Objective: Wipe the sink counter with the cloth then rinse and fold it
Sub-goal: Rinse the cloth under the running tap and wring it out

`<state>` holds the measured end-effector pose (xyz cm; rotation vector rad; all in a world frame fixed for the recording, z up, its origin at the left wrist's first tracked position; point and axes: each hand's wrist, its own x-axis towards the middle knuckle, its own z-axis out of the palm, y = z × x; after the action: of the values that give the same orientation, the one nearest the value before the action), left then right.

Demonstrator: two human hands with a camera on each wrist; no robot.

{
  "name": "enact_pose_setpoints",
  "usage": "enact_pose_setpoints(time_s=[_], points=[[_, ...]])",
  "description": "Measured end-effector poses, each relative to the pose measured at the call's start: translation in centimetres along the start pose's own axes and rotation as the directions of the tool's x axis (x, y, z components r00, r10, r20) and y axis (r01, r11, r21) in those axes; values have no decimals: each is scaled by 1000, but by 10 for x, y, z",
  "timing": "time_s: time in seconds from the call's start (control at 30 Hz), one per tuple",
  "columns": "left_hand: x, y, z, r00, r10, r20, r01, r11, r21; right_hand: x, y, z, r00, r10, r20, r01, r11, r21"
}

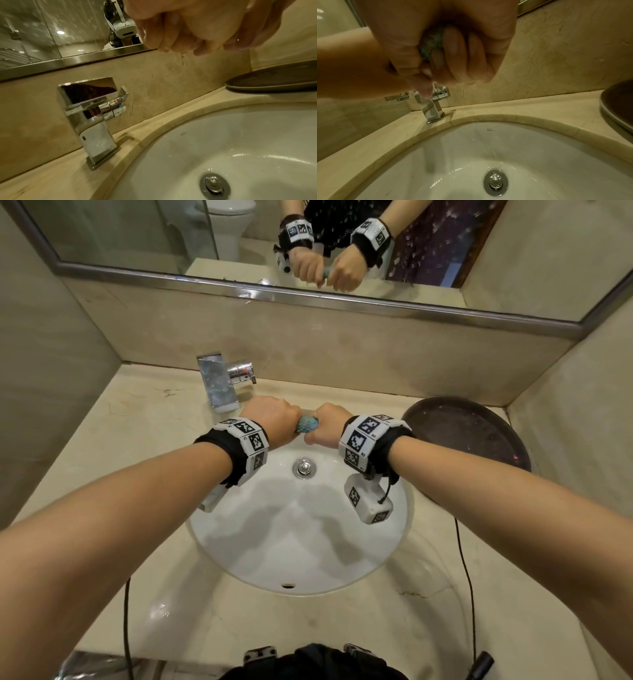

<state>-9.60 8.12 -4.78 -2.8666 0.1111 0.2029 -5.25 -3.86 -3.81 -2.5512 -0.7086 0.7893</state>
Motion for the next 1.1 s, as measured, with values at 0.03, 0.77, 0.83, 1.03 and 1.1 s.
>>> enact_pose_setpoints(time_s=[0.03,0.77,0.83,1.03,1.1], points=[[-2,2,0,1000,-14,10,14,1000,-11,0,1,1,1000,-12,9,13,1000,-15],[-74,-25,7,998,-52,-22,31,831,-555,-26,-28,36,999,10,-32,-9,999,49],[-89,-40,7,994,-108,-21,64,720,-691,-28,-42,38,998,-22,-63,27,996,88],[-142,-98,12,927,-374,-13,137,371,-918,-30,-111,55,984,-156,-81,170,962,211],[-160,-120,14,893,-449,15,137,240,-961,-26,-137,63,970,-204,-128,221,966,134]])
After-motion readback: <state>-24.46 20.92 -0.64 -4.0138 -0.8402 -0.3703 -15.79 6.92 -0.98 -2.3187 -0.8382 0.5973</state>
